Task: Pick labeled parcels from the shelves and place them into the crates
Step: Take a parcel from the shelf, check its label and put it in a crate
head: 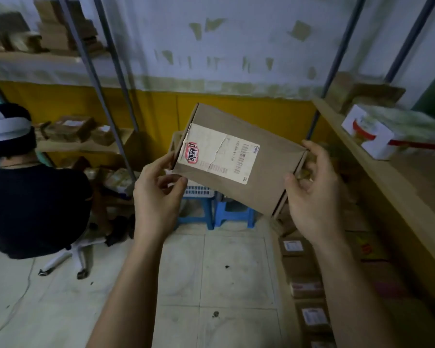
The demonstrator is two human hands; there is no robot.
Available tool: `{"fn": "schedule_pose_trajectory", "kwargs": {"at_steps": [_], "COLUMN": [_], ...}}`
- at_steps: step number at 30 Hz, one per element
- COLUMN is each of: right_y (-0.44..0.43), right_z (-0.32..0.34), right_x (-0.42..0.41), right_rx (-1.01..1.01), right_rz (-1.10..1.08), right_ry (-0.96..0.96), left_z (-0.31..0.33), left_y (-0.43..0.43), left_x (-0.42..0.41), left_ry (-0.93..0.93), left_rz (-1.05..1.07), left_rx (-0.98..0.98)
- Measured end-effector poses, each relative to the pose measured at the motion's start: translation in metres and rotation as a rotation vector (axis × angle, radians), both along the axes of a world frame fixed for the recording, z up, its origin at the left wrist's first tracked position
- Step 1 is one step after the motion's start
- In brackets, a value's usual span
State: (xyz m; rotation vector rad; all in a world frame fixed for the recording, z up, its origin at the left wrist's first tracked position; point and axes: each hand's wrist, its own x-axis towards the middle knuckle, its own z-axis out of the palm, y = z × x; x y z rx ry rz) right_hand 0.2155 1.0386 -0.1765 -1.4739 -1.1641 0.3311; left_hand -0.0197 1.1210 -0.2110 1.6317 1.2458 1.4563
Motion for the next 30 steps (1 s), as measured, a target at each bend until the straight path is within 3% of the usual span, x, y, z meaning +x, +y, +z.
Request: {"fn": "schedule_pose_trajectory", "kwargs": {"at_steps": [6,23,30], "right_y": [0.105,0.471,0.571], "right_z": [-0.012,-0.035,-0.040], "right_x": [0.028,0.124,0.149], "right_rx": [-0.058,-0.086,-0.135], "right_rz": [-0.029,0.216,0.337], "right_ry": [0.057,0.066,0.084], "left_z": [-0.003,-0.009,-0.009], "left_y": [0.104,0.387,0.472], "left_x": [0.022,0.098,0.119], "left_ry": [0.060,0.089,0.091], "left_rz": [-0.033,0.178,0.226], "left_rx": [-0.039,-0.026,-0.065]}}
